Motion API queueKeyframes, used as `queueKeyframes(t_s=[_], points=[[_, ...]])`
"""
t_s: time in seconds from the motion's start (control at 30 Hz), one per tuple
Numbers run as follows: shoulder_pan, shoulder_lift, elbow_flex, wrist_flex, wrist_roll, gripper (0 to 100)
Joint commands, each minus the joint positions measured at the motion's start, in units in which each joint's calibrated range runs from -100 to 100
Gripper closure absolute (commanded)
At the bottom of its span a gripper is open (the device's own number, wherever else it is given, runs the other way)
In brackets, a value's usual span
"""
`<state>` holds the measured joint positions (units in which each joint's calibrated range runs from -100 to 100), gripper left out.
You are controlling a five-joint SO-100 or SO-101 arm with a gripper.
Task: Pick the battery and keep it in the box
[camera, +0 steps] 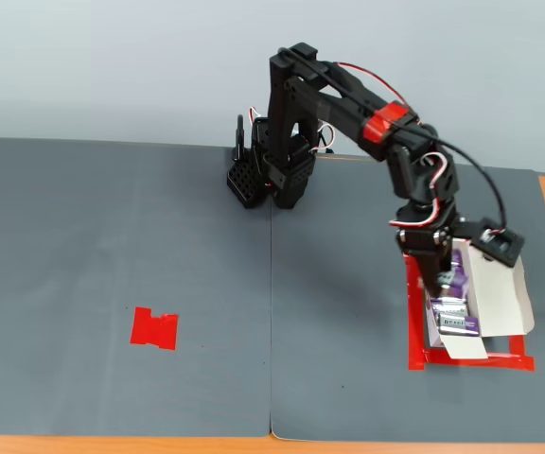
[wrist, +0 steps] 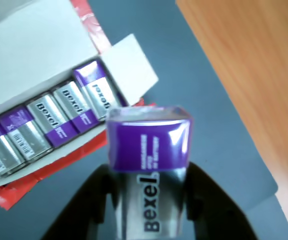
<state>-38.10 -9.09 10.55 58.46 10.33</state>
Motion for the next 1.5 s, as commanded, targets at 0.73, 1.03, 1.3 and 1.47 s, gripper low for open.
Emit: queueKeyframes(t_s=[0.73, 1.03, 1.3, 1.47], points=[[-9.5, 16.3, -8.0, -0.6, -0.4, 92], [-10.8, 19.1, -8.5, -2.1, -0.4, 92], [-10.7, 19.1, -7.9, -2.1, -0.4, 91], [-10.7, 19.1, -7.7, -2.1, -0.4, 80]])
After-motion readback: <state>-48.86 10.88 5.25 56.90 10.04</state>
